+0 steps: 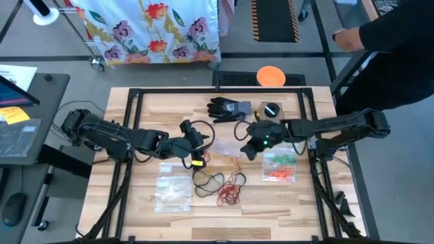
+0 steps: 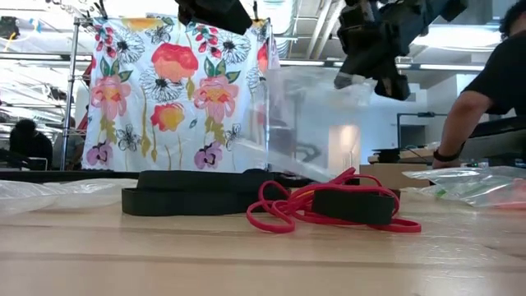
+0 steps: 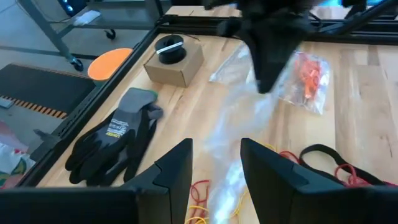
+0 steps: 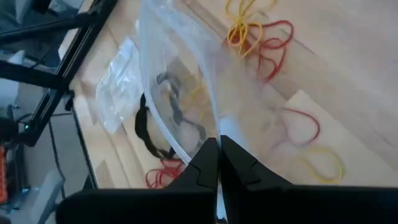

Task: Sort rubber bands
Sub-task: Put the yellow rubber band into the transparent zip bag

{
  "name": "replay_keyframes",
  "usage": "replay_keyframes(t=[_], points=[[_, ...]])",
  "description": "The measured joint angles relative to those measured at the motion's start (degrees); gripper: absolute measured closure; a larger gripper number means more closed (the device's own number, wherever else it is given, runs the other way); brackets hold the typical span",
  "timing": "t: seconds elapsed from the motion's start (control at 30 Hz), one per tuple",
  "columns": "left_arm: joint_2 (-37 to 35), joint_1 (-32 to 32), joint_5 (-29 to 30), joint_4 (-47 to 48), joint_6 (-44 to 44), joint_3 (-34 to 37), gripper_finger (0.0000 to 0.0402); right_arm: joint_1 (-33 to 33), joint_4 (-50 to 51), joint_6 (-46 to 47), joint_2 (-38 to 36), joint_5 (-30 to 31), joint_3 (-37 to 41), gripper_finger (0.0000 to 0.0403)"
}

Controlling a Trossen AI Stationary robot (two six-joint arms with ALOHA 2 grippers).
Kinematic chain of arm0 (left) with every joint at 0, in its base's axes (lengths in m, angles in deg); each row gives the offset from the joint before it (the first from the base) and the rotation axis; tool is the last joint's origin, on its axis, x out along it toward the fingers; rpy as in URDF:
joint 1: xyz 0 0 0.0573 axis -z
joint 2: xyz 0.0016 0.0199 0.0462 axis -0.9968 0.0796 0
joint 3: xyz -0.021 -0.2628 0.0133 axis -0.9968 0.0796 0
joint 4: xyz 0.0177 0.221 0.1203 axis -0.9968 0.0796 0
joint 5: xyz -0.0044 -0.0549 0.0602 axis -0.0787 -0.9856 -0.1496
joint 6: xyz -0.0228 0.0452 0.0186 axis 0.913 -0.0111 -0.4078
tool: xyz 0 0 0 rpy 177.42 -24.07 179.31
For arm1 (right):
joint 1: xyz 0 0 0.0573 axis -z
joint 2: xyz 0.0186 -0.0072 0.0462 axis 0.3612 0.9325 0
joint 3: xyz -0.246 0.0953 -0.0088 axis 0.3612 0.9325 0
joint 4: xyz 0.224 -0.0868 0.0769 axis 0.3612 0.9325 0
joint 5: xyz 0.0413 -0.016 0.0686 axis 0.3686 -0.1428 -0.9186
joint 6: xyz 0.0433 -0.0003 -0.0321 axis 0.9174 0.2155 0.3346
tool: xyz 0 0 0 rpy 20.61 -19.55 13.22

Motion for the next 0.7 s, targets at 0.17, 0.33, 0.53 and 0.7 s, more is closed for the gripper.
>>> replay_keyframes(t=[0.17,0.33,0.53,0.7], points=[[0.4,-0.3,-1.3,2.5,1.8,0.0,0.0269,0.3,1.8,-0.6,0.0,0.8,0.0,0.0397],[5.1,-0.4,-9.0,6.2,2.3,1.5,0.0269,1.0,7.5,-0.3,-0.7,9.4,0.0,0.0397],[11.1,-3.9,-7.4,6.4,1.4,5.2,0.0269,3.2,7.4,-2.6,-3.0,10.7,0.0,0.0397],[12.8,-13.9,-16.3,6.2,-1.6,8.8,0.027,2.9,8.0,-4.0,-3.1,11.0,0.0,0.0397]])
